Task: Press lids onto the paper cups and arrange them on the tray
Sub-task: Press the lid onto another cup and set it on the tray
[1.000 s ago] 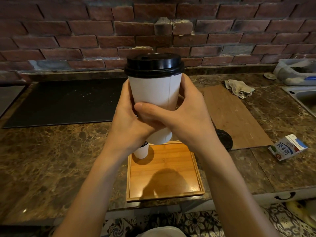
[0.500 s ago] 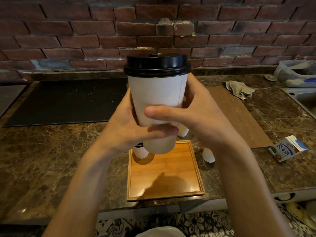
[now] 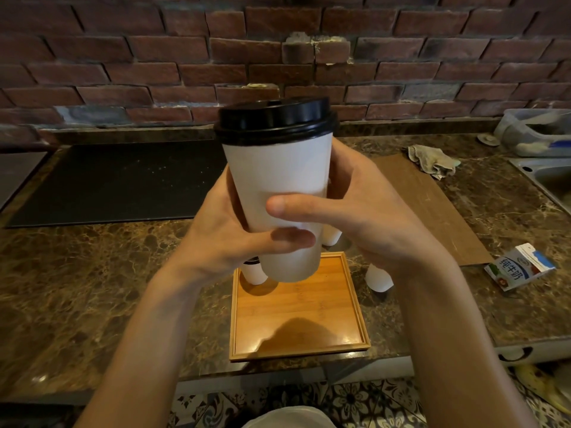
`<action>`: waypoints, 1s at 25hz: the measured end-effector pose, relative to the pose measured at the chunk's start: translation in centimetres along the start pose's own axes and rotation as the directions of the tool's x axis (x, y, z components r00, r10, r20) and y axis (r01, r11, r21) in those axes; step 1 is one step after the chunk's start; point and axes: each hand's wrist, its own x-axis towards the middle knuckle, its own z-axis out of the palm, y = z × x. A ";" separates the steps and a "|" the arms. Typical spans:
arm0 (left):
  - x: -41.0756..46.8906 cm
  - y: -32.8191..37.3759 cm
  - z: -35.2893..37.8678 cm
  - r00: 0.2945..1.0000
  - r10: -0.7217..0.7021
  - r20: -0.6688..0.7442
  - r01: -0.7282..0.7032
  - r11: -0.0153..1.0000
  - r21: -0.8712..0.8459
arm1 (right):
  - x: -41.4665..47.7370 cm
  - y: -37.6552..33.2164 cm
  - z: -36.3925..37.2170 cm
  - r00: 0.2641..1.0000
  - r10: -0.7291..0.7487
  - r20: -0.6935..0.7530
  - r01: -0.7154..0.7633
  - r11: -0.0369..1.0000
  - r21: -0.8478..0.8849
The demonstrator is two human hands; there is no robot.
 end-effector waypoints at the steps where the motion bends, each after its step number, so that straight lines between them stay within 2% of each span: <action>1: 0.1 0.0 0.0 1.000 0.006 -0.011 -0.006 1.000 0.008 | 0.0 -0.1 0.0 1.000 0.000 -0.010 0.000 1.000 -0.011; 7: 0.3 -0.3 0.0 0.997 0.028 -0.066 -0.024 0.997 0.067 | -0.1 -0.7 0.5 0.995 0.015 -0.094 -0.023 0.996 -0.085; 16: 0.5 -0.4 0.6 0.990 0.027 -0.141 -0.010 0.993 0.114 | -0.1 0.0 2.6 0.946 -0.006 -0.325 -0.088 0.958 -0.274; 25: 0.4 -0.6 0.1 0.993 -0.061 -0.104 0.068 0.996 0.064 | 0.4 0.5 1.8 0.947 -0.025 -0.319 -0.037 0.982 -0.186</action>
